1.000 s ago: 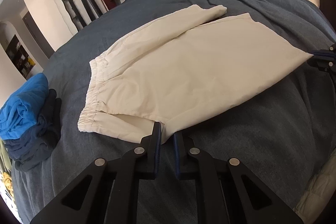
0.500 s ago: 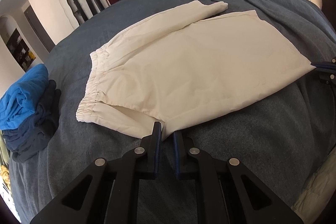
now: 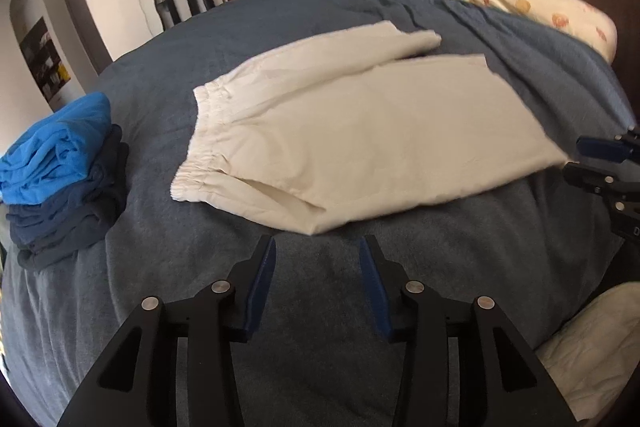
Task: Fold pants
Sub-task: 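Lift the hems with both grippers and fold them over toward the waistband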
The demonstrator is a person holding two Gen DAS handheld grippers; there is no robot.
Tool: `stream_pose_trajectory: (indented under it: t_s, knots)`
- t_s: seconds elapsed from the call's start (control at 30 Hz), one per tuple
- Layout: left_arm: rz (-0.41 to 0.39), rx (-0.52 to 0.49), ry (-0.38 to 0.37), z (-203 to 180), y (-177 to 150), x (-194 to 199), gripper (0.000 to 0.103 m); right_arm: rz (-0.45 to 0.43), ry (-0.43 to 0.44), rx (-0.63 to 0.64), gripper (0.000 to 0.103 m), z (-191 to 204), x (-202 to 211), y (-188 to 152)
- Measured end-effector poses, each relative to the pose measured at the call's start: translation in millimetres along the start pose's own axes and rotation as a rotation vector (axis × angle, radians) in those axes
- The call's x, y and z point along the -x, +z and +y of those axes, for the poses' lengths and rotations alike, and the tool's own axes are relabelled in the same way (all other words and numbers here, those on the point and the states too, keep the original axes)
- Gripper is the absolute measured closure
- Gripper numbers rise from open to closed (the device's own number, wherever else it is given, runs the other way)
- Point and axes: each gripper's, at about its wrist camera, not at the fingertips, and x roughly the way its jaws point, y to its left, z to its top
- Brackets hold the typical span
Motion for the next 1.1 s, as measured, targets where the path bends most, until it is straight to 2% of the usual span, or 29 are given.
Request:
stream_pose_trajectory:
  t_s: [0.1,0.27,0.5,0.63,0.83,0.97,1.1]
  knots:
    - [-0.056,0.033,0.004,8.1,14.1,12.1,0.054,-0.029,0.043,-0.095,0.066,-16.4,3.6,15.2]
    - [-0.152,0.026,0.065,14.2,39.7,20.8,0.048,-0.099,0.059,-0.184,0.066,-39.5,2.2,49.9]
    - [-0.202,0.047,0.11,30.1,66.2,5.7,0.045,-0.177,0.057,-0.243,0.066,-57.7,-13.1,96.4]
    - [-0.203,0.081,0.119,45.2,84.1,-14.9,0.044,-0.188,0.058,-0.261,0.062,-63.8,-33.7,120.6]
    - [-0.205,0.131,0.126,70.6,114.1,-40.6,0.044,-0.175,0.054,-0.277,0.062,-68.1,-69.0,162.2]
    - [-0.148,0.144,0.112,84.1,144.3,-47.4,0.044,-0.143,0.068,-0.294,0.062,-74.0,-83.0,193.9]
    - [-0.087,0.117,0.078,90.1,180.2,-49.4,0.044,-0.089,0.059,-0.259,0.062,-84.4,-86.4,230.4]
